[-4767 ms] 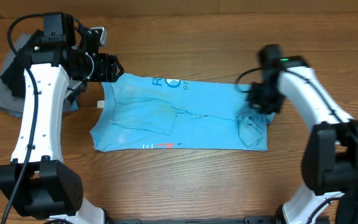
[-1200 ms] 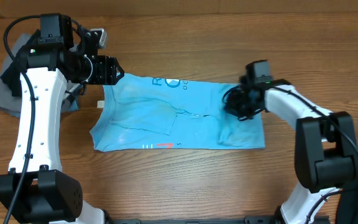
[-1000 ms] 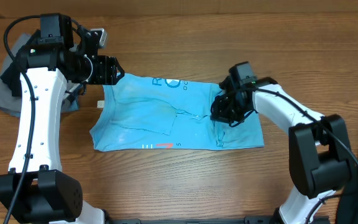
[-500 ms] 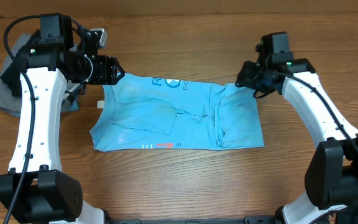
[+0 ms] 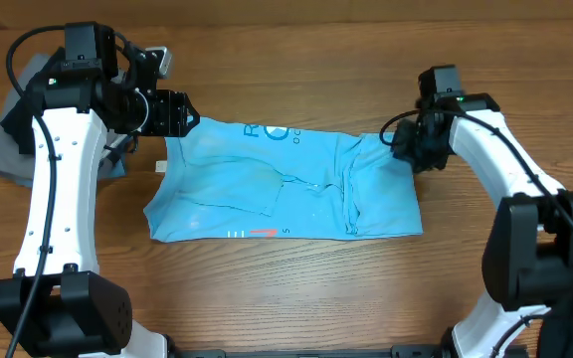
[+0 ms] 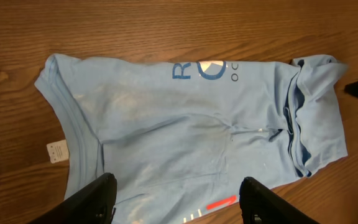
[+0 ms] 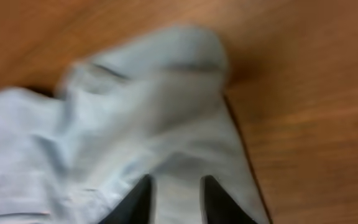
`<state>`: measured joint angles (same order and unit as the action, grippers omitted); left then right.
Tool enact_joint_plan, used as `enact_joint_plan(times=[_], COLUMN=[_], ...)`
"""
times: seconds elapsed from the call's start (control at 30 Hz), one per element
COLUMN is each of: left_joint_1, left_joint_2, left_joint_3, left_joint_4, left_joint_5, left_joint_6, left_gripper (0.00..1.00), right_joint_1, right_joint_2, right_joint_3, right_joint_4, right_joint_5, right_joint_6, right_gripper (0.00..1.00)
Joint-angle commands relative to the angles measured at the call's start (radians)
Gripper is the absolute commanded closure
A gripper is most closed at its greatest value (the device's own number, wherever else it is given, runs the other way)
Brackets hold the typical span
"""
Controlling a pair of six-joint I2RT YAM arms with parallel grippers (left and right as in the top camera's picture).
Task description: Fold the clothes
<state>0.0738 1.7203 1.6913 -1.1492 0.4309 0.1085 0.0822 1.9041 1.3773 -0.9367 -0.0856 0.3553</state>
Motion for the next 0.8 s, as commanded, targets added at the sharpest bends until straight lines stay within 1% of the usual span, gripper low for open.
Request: enact_joint_plan(times=[0.0,0.1,0.23,0.3,0.33,0.4,0.43,0.5,0.63,0.77], left_joint_1=[0.004,0.004,0.004,0.004,0.004,0.004,0.004,0.005,0.004,0.004], left_joint_2=[-0.027,-0.027,-0.027,-0.027,-0.027,-0.027,-0.027,-0.027,-0.027,-0.027], left_joint_3=[0.027,0.027,0.027,0.027,0.027,0.027,0.027,0.027,0.027,0.027], left_joint_4=[-0.002,0.000,0.000,0.000,0.000,0.000,0.000,0.001,0.001,0.001], left_joint_5=[0.015,0.015,0.015,0.015,0.015,0.015,0.015,0.015,0.015,0.015], left_joint_6=[0.018,0.018,0.018,0.019,0.018,0.019,0.018,0.018,0.018,0.018], left_gripper=[0.34,0.33,0.34,0.33,0.33,0.33,0.33,0.33,0.33,0.33], right_joint_1=[-0.019,-0.037,-0.061,-0.072,-0.077,-0.090,-0.099,-0.128,-0.205,-0.267], right_joint_2=[0.029,0.035,0.038,0.038,0.038,0.038,0.037,0.033,0.033,0.033], right_joint_3=[-0.027,-0.054,-0.114,-0.161,-0.179,-0.193,-0.192,-0.182,-0.144,-0.140], right_joint_4=[-0.020,0.005,0.081,0.131,0.149,0.158,0.158,0.152,0.093,0.076], right_joint_5=[0.033,0.032,0.005,-0.043,-0.061,-0.072,-0.071,-0.066,-0.020,-0.034], right_joint_6=[-0.066,-0.091,-0.102,-0.136,-0.151,-0.155,-0.155,-0.151,-0.080,-0.045], right_gripper=[0.57,0.56,0.55,0.60,0.66,0.91,0.96,0.96,0.96,0.96])
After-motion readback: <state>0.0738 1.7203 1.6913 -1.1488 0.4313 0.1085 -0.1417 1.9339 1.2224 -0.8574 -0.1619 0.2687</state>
